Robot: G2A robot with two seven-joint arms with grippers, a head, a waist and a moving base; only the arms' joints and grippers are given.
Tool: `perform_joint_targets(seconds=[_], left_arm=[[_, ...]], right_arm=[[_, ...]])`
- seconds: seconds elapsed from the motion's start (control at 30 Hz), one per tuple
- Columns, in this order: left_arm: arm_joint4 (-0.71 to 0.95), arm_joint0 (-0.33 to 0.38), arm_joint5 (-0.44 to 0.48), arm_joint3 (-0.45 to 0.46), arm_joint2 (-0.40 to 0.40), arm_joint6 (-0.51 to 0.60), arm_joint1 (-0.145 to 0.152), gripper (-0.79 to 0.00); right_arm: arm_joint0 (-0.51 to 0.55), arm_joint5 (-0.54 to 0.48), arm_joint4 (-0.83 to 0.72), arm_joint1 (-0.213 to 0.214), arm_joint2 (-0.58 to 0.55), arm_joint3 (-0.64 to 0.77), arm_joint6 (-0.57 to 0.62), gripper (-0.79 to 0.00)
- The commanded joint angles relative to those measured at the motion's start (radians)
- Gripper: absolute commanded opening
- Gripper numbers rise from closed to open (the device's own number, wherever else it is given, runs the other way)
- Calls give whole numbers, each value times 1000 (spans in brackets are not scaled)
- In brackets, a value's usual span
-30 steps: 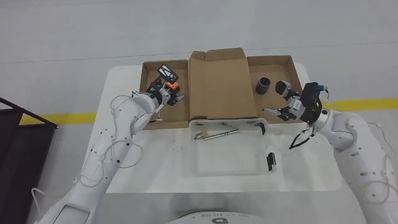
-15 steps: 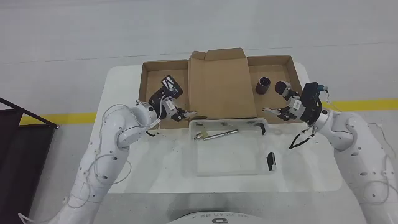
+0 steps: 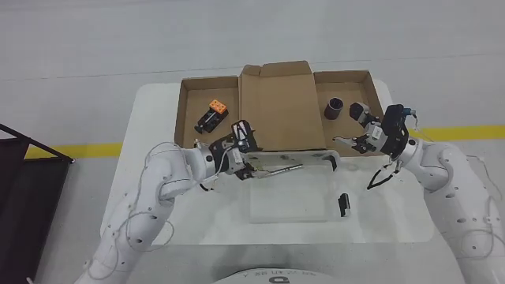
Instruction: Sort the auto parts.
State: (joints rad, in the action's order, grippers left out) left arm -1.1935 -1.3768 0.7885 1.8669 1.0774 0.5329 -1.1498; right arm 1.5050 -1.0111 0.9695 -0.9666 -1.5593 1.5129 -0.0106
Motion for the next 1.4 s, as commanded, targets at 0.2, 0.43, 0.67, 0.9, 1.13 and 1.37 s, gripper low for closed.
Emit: perform_joint_targets(seconds=[0.2,0.43,0.67,0.9,1.13,1.37], left_arm=[[4,113,-1,-74,-219,120,-34,0],[23,257,-58,-274,-400,153,-94,-92],[36,341,-129,-406,-477,129,-139,-191],[-9,365,-185,-446,-506,114,-157,-240],[17,371,-192,-482,-515,120,-169,-277],[86,383,-141,-481,-508,149,-172,-332]], right_arm=[[0,0,0,0,0,0,0,0],[0,0,0,0,0,0,0,0],[0,0,0,0,0,0,0,0],[0,0,0,0,0,0,0,0],[0,0,0,0,0,0,0,0],[0,0,0,0,0,0,0,0]])
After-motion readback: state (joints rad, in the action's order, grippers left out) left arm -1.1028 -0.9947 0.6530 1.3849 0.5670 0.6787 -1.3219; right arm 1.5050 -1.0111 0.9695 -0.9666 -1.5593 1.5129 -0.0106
